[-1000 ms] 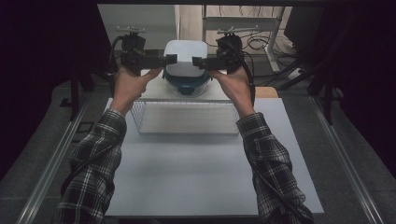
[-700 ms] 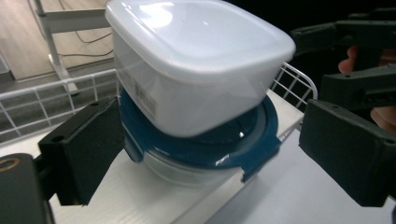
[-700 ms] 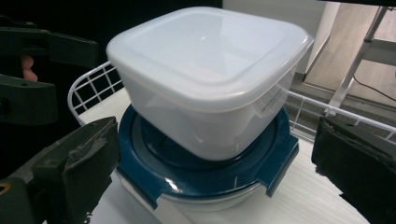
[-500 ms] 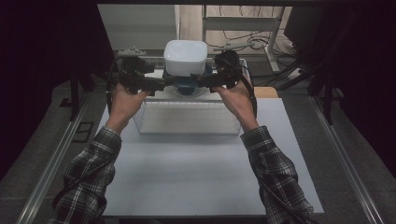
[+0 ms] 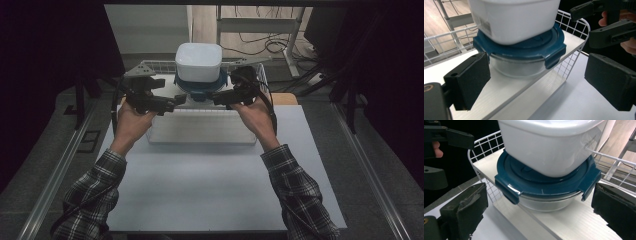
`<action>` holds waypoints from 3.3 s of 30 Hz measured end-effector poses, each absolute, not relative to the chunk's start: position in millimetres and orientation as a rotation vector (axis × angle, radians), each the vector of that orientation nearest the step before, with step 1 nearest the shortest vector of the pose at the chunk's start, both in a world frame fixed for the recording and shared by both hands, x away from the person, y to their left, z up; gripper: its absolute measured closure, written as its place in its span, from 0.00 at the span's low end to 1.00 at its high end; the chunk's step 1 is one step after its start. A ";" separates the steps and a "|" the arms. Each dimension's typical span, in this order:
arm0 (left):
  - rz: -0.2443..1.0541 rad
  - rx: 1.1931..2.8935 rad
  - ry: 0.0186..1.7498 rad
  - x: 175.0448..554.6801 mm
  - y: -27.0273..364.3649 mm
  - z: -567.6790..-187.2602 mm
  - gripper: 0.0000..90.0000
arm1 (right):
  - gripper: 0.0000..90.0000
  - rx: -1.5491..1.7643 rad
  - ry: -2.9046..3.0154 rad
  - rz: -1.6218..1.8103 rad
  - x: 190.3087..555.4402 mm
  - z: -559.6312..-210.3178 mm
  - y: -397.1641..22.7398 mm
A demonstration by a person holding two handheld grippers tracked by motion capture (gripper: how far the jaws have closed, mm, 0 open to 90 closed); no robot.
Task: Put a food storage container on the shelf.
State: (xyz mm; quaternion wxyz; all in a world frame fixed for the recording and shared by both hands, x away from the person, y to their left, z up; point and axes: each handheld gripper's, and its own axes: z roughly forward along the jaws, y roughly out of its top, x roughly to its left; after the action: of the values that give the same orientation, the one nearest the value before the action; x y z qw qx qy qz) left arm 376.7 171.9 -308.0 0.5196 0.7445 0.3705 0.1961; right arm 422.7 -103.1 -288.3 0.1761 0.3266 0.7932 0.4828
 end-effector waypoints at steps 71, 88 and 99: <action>0.400 1.838 0.846 311.1 180.5 -387.9 0.03 | 0.00 0.799 2.326 1.342 360.3 -357.7 -131.3; 0.409 1.851 0.882 302.9 178.0 -415.6 0.03 | 0.00 0.787 2.334 1.331 348.7 -380.4 -137.5; 0.422 1.851 0.884 293.4 174.8 -428.4 0.03 | 0.00 0.776 2.338 1.320 337.4 -393.8 -140.5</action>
State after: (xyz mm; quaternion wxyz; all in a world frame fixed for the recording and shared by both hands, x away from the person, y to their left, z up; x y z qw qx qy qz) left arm 293.4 174.8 -428.4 0.5003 0.7653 0.3654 0.1745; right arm 337.4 -140.5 -393.8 0.1726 0.2735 0.8239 0.4653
